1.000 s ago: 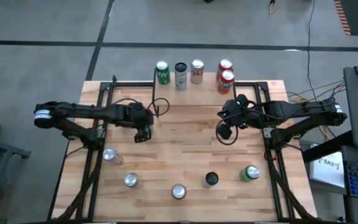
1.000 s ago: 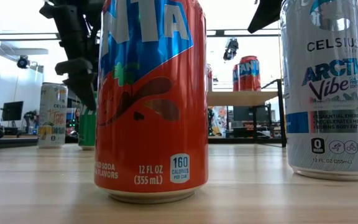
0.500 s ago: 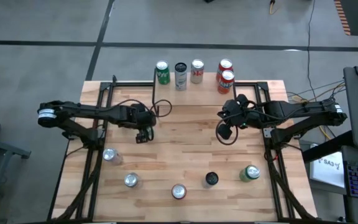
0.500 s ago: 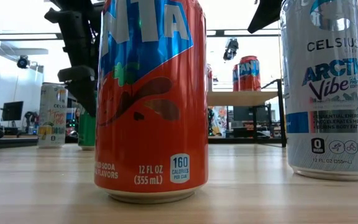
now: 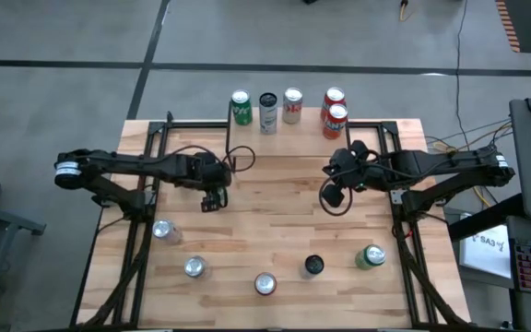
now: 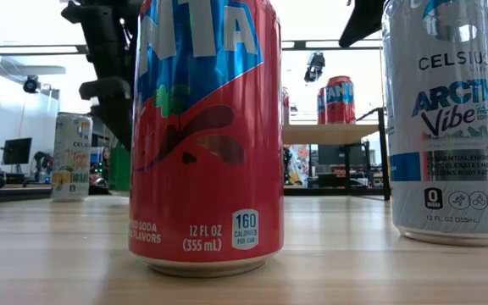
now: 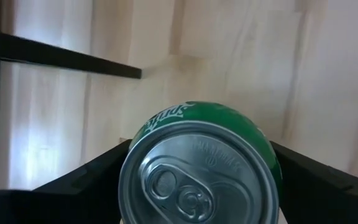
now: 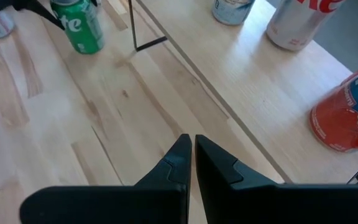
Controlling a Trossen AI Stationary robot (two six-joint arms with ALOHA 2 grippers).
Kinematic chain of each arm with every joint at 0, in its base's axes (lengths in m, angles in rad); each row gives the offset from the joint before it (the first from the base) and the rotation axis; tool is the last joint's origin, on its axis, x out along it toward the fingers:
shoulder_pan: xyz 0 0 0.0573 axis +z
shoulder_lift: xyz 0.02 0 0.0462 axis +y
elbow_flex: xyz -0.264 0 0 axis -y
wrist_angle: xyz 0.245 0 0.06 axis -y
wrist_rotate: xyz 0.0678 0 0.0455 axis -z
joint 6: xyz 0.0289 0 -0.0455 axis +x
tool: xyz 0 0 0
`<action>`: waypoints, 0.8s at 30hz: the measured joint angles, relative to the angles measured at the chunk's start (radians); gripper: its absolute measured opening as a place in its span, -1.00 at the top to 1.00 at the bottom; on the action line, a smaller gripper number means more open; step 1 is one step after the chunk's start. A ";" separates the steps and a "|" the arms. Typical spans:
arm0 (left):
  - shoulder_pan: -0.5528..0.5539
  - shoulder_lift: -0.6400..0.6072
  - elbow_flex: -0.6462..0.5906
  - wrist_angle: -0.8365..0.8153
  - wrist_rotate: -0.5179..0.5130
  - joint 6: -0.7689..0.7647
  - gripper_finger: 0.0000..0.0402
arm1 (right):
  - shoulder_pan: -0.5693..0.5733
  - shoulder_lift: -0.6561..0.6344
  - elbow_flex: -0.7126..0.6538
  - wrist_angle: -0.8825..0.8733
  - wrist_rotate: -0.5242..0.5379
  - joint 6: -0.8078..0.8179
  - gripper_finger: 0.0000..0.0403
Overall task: Place canned beverage on shelf
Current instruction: Put the top green soda can on the shelf aligned with the other green soda can
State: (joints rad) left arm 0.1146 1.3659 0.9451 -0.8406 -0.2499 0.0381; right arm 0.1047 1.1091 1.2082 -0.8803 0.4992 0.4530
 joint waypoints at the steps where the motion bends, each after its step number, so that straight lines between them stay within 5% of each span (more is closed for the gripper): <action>1: 0.000 0.000 0.007 -0.001 0.016 0.003 -0.54 | 0.000 0.000 -0.002 0.000 0.000 0.000 0.94; 8: -0.029 -0.002 0.060 -0.006 0.108 0.032 -0.54 | 0.000 0.000 -0.016 0.000 -0.001 0.009 0.94; 24: -0.077 0.000 0.292 -0.024 0.138 0.144 -0.53 | 0.000 0.000 -0.031 0.001 -0.002 0.011 0.94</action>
State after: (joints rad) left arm 0.0380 1.3655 1.2376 -0.8642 -0.1116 0.1817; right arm 0.1047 1.1091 1.1771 -0.8791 0.4973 0.4637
